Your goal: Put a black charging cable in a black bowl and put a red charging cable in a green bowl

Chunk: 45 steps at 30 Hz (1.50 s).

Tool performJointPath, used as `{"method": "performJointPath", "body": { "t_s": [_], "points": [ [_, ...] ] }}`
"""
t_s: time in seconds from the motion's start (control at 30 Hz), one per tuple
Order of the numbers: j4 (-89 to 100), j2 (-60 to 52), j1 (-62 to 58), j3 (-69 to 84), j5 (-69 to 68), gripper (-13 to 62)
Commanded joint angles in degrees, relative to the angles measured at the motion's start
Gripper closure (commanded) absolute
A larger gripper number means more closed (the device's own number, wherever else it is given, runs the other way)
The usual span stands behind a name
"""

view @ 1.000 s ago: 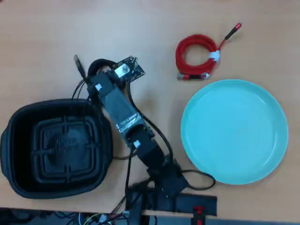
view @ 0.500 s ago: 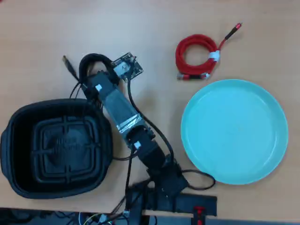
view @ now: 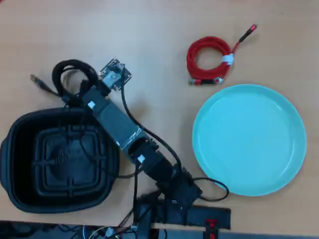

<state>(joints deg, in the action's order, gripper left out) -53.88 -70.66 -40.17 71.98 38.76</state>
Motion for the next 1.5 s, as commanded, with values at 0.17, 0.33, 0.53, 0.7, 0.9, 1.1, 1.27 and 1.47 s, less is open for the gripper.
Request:
{"method": "performJointPath", "body": {
  "t_s": [0.17, 0.33, 0.53, 0.7, 0.9, 1.1, 1.27, 1.47],
  "points": [
    [11.1, -4.7, 1.8, -55.0, 6.7, 55.5],
    [18.2, -5.6, 1.7, -54.6, 10.4, 55.6],
    [14.2, -5.2, -1.8, -53.3, 4.7, 55.5],
    [10.1, -2.5, -2.9, -54.1, -3.8, 55.5],
    [14.8, -3.1, 0.6, -54.6, 3.9, 55.5],
    [15.8, -4.9, 1.0, -54.5, 6.3, 55.5],
    [15.6, -7.7, 1.1, -54.5, 6.5, 55.5],
    [15.6, -13.1, 3.2, -54.5, 6.2, 55.5]
  ]
}}
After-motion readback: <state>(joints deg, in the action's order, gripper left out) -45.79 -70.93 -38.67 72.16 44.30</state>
